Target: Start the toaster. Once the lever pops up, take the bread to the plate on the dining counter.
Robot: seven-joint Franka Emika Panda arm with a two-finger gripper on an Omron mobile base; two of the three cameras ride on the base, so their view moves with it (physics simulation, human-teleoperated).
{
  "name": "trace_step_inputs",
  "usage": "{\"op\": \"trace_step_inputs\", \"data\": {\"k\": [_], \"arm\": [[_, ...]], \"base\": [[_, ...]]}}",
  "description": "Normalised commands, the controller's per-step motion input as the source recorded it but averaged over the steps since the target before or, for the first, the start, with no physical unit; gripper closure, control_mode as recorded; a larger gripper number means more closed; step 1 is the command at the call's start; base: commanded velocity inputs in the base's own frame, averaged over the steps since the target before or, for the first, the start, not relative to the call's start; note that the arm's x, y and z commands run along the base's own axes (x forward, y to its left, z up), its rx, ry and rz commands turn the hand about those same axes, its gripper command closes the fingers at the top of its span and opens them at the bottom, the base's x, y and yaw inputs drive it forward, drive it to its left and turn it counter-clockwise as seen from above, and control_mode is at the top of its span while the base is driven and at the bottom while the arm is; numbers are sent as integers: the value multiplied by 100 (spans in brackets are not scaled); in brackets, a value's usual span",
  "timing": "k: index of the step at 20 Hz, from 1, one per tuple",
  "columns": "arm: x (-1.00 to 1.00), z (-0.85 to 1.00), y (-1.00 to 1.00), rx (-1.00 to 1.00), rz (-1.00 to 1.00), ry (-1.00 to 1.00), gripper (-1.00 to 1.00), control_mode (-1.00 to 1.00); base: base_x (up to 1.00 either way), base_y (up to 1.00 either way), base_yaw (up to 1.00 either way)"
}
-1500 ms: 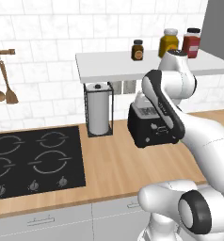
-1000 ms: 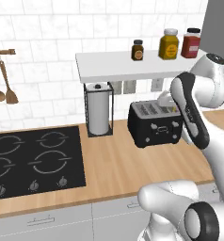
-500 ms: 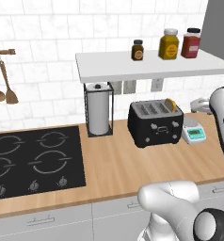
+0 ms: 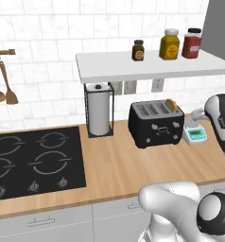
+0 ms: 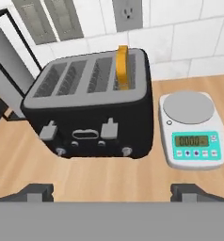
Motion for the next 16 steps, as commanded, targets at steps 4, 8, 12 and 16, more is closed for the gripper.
{"op": "trace_step_inputs", "data": {"k": [4, 8, 12, 16], "arm": [[58, -66, 0, -3, 0, 0, -100, -100], [59, -30, 3, -1, -1, -2, -100, -100], [46, -2, 11, -5, -1, 6, -100, -100], [21, 0, 0, -1, -1, 14, -100, -100]], "base": [[0, 0, 0], [0, 0, 0], [0, 0, 0], [0, 0, 0]]}}
